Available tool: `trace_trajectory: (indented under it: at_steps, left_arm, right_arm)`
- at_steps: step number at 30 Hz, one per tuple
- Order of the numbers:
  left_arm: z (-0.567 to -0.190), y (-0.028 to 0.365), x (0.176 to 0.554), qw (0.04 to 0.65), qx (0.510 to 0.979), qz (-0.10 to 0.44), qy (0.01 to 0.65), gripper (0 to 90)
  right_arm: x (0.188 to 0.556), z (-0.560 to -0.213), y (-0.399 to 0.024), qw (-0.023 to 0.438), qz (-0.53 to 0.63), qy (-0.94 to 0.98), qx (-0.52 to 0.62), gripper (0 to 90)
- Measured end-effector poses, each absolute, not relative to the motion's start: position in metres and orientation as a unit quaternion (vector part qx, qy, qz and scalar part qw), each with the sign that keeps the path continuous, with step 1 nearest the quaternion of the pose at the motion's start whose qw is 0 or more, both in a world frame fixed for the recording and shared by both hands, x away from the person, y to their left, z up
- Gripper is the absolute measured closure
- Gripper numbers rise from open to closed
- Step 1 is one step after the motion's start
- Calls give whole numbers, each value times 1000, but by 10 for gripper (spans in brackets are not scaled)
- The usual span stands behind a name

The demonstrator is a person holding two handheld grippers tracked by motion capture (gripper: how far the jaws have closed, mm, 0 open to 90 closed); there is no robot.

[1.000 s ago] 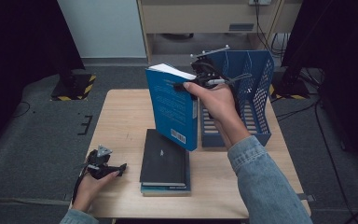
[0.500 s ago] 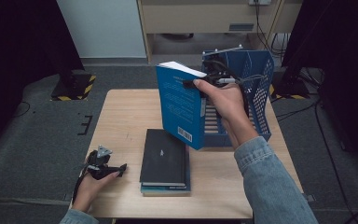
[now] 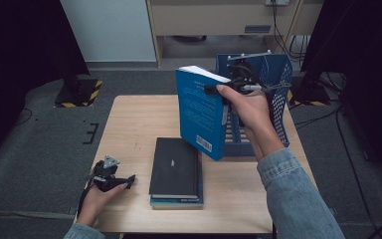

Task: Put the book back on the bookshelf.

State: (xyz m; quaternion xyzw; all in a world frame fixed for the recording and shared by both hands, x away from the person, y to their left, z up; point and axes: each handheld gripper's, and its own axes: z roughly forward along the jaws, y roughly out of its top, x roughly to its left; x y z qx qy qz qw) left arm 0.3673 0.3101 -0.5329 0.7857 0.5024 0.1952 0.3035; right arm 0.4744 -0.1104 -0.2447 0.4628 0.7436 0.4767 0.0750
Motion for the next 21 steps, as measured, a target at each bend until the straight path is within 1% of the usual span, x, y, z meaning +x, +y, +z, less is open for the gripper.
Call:
trace_trajectory:
  at_steps: [21]
  left_arm:
    - [-533, 310, 367, 303, 786, 196, 501, 15]
  right_arm:
    - [465, -241, -149, 92, 480, 726, 484, 603]
